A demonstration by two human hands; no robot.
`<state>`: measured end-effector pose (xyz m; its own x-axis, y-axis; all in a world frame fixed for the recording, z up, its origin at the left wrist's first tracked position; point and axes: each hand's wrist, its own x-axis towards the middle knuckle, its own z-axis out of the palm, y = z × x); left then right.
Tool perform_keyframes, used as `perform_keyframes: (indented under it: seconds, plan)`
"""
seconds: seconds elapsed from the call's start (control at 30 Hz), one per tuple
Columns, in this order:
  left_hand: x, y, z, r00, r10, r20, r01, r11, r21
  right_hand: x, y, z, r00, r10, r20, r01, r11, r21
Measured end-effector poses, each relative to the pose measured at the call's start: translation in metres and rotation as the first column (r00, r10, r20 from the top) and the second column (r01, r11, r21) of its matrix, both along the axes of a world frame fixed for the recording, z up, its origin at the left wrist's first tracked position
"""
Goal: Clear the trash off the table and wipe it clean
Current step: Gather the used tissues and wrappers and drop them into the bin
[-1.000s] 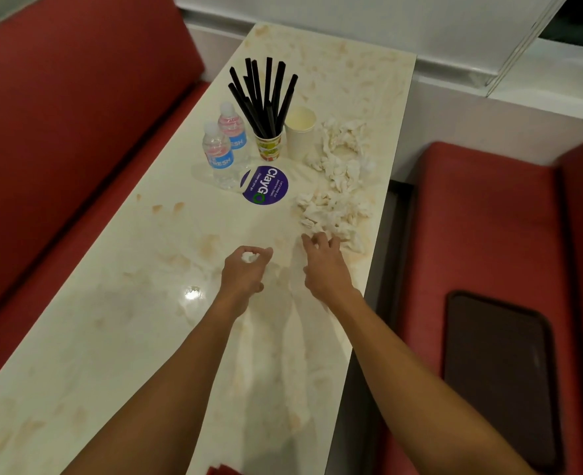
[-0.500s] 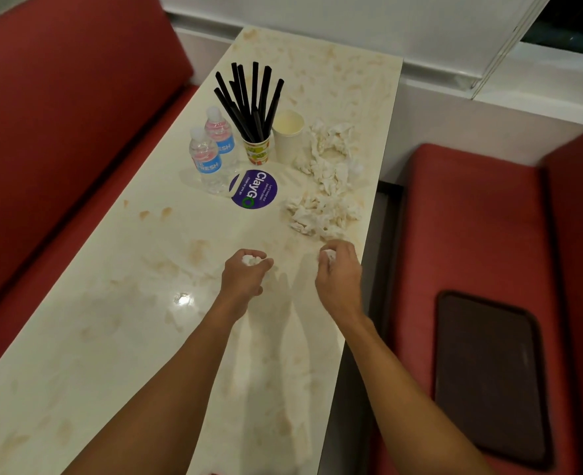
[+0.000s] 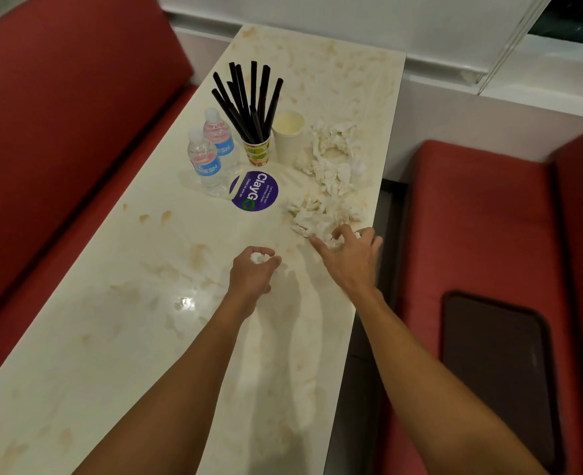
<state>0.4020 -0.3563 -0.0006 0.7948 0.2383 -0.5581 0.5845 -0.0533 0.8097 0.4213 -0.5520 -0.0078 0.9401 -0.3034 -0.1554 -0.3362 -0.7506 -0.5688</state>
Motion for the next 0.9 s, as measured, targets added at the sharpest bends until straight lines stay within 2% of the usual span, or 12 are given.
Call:
perform_keyframes:
  seconds: [0.07, 0.17, 0.23, 0.37, 0.47, 0.6, 0.73, 0.9]
  plan:
    - [-0.001, 0.001, -0.001, 1.000, 0.004, 0.002, -0.004, 1.000, 0.002, -0.005, 0.005, -0.003, 0.998, -0.005, 0.059, 0.002, 0.999, 0.039]
    - [-0.003, 0.003, 0.000, 1.000, 0.000, 0.004, 0.000, 1.000, 0.015, -0.018, 0.011, -0.003, 0.983, -0.048, 0.179, 0.008, 0.976, 0.218]
    - [-0.004, 0.004, 0.000, 1.000, 0.001, 0.007, -0.001, 1.000, 0.014, -0.027, 0.014, 0.001, 0.970, -0.072, 0.232, 0.004, 0.959, 0.283]
    - [-0.007, 0.005, 0.003, 1.000, -0.005, 0.006, 0.004, 0.999, 0.034, -0.041, 0.020, 0.015, 0.965, -0.087, 0.248, -0.013, 0.927, 0.374]
    - [-0.009, 0.006, 0.005, 1.000, -0.002, 0.007, 0.002, 0.999, 0.032, -0.047, 0.025, 0.020, 0.981, -0.032, 0.190, -0.057, 0.893, 0.447]
    - [-0.014, 0.008, 0.005, 1.000, 0.001, 0.009, -0.001, 1.000, 0.012, -0.052, 0.029, 0.024, 0.982, -0.098, 0.163, 0.013, 0.888, 0.460]
    - [-0.017, 0.012, 0.006, 1.000, 0.013, 0.010, -0.014, 1.000, 0.009, -0.051, 0.034, 0.026, 0.972, -0.205, 0.113, 0.110, 0.828, 0.550]
    - [-0.020, 0.018, 0.009, 1.000, 0.022, 0.019, -0.022, 1.000, 0.010, -0.047, 0.036, 0.023, 0.986, -0.155, 0.064, 0.116, 0.907, 0.406]
